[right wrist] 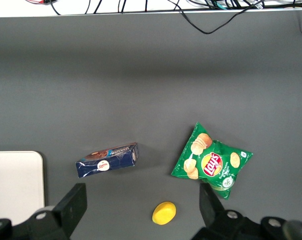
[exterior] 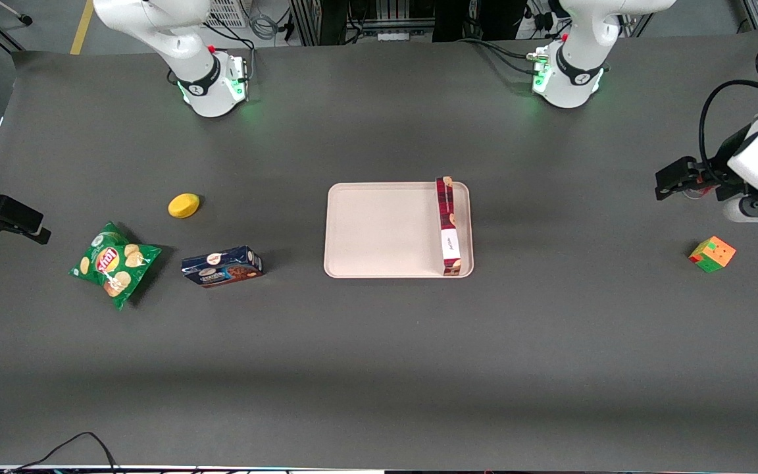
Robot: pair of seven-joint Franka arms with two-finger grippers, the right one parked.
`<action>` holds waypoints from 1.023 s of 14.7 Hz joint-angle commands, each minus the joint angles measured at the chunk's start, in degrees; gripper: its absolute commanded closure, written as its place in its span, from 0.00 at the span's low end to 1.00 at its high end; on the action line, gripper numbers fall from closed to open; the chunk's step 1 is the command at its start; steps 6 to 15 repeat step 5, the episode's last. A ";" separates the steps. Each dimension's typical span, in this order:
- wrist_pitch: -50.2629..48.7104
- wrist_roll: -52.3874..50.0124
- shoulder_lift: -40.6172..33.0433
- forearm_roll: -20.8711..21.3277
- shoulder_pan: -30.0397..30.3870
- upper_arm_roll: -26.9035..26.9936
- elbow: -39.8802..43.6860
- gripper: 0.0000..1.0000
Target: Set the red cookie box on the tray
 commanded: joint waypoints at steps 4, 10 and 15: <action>1.86 1.17 -2.31 0.32 -0.62 0.75 -2.24 0.00; 1.86 1.25 -2.05 0.32 -0.53 0.75 -2.24 0.00; 1.86 1.25 -2.05 0.32 -0.53 0.75 -2.24 0.00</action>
